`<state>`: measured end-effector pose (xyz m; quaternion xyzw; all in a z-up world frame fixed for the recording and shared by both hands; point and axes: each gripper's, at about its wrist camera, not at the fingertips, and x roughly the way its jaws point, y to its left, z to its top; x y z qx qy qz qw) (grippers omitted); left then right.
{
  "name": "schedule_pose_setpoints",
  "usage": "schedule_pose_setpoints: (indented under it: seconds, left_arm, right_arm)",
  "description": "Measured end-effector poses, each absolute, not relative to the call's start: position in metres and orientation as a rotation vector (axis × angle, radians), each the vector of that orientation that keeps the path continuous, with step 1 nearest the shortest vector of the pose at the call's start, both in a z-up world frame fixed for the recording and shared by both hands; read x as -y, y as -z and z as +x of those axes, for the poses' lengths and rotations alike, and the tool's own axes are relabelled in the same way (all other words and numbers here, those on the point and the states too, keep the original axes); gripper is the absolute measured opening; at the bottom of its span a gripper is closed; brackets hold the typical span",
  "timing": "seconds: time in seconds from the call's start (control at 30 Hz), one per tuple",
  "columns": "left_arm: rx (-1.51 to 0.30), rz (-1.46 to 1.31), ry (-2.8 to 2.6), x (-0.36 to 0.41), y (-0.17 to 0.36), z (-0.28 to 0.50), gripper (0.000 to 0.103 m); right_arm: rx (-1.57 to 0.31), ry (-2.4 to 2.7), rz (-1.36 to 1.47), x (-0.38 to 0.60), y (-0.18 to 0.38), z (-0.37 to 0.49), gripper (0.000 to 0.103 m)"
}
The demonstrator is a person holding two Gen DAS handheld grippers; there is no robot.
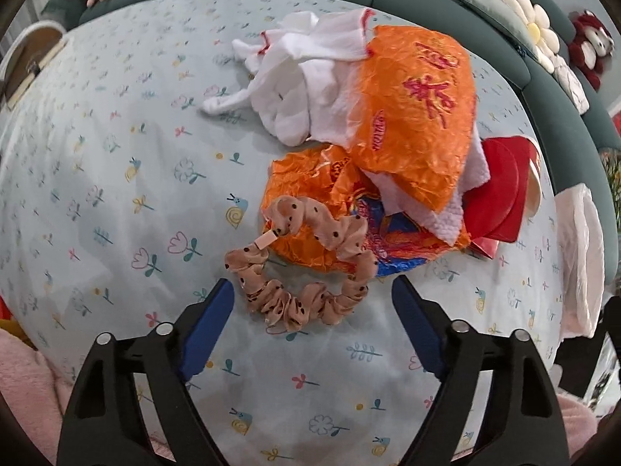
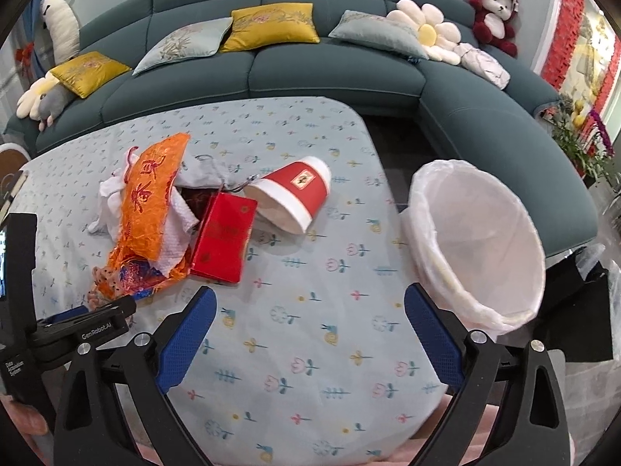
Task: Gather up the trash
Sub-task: 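Lower the left gripper onto the pink polka-dot scrunchie and close it, then grasp the red envelope with the right gripper while the left gripper lifts the scrunchie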
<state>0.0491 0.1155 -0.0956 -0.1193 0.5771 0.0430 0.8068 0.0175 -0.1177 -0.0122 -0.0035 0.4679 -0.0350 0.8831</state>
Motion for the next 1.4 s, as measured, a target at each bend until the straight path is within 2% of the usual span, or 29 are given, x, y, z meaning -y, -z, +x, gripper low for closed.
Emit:
schedule_pose_setpoints:
  seconds: [0.2,0.27,0.33,0.43,0.63,1.0,1.2,1.4]
  left_arm:
    - [-1.236,-0.276,-0.066,-0.117,0.1,0.053,0.05]
    - [-1.234,-0.257,-0.05,-0.113,0.1,0.053,0.033]
    - [-1.234,-0.258,-0.042,-0.113,0.099,0.054,0.022]
    - [-1.225,-0.265,-0.039,-0.112,0.095,0.056,0.015]
    - [-1.164,-0.224,-0.013,-0.102,0.074,0.055,0.012]
    - [-1.106,-0.253,-0.01,-0.109,0.053,0.06,0.01]
    - [-1.094,-0.27,0.005,-0.112,0.049,0.062,0.01]
    - [-1.088,-0.281,0.014,-0.112,0.047,0.064,0.008]
  right_arm:
    - [-0.997,0.032,0.001,0.103,0.025,0.036,0.085]
    - [-1.004,0.017,0.002,0.097,0.029,0.041,0.082]
    - [-1.015,0.004,-0.006,0.091,0.032,0.045,0.077]
    - [-1.02,-0.012,-0.011,0.084,0.034,0.049,0.075]
    - [-1.028,-0.022,0.001,0.083,0.037,0.051,0.069]
    - [-1.037,-0.056,0.029,0.075,0.041,0.064,0.069]
    - [-1.064,-0.081,0.038,0.066,0.053,0.077,0.061]
    - [-1.111,-0.105,0.079,0.063,0.071,0.087,0.04]
